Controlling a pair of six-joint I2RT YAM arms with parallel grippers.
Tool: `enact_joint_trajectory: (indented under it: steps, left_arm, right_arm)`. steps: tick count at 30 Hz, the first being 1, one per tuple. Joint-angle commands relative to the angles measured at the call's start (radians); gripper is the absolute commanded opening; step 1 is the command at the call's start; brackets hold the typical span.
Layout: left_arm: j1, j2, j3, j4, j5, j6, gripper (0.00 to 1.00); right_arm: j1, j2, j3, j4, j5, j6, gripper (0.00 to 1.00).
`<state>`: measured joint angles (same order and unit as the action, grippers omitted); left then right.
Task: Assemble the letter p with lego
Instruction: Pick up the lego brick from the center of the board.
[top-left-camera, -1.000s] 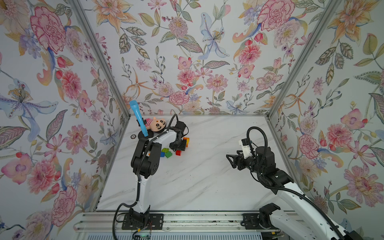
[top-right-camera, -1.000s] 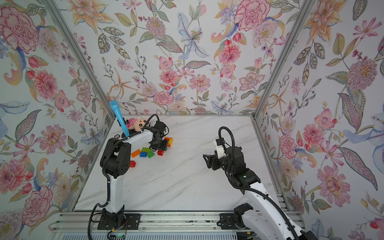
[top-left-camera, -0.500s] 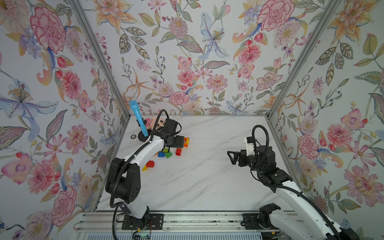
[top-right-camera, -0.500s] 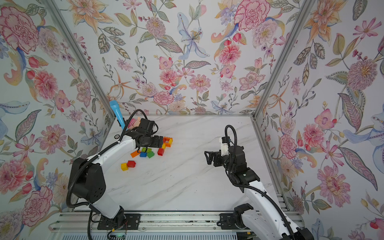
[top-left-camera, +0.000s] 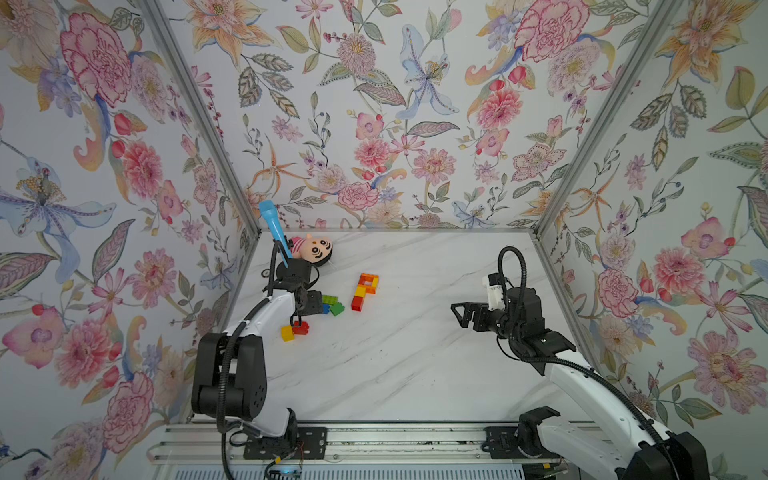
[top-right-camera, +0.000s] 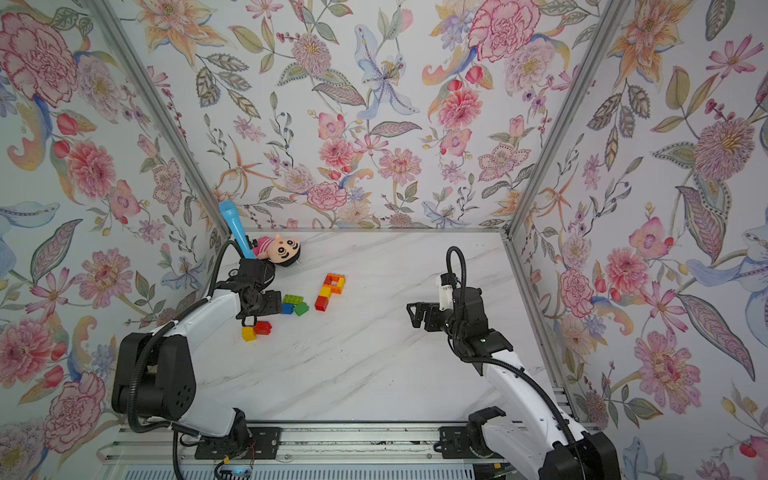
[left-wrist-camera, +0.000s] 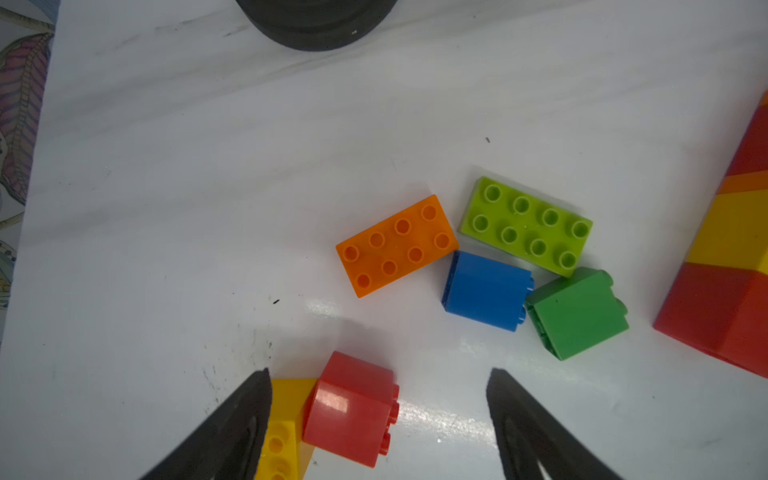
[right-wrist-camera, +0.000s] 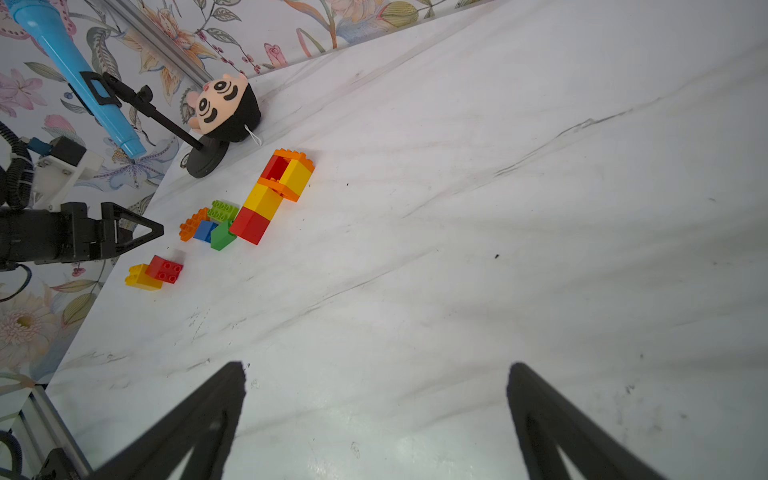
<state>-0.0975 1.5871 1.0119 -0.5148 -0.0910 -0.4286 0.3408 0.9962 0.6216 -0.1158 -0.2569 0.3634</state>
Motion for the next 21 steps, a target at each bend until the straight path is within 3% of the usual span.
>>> enact_joint_trajectory:
  steps: [1, 7, 12, 17, 21]
  left_arm:
    - [0.010, 0.082, 0.027, 0.038, -0.053, 0.019, 0.81]
    - [0.015, 0.185, 0.062, 0.056, -0.115, 0.017, 0.80]
    - [0.013, 0.189, 0.072, 0.066, -0.168, 0.016, 0.79]
    - [0.015, 0.223, 0.078, 0.098, -0.157, 0.032, 0.78]
    - [0.015, 0.254, 0.084, 0.126, -0.107, 0.040, 0.86]
  right_arm:
    - [0.020, 0.000, 0.032, -0.023, 0.033, -0.017, 1.00]
    - [0.024, -0.011, 0.016, -0.012, 0.036, -0.011, 1.00]
    - [0.025, -0.021, 0.009, -0.013, 0.032, -0.014, 1.00]
    - [0.025, -0.011, 0.006, -0.002, 0.022, -0.009, 1.00]
    - [0.024, -0.014, 0.008, -0.002, 0.020, -0.004, 1.00]
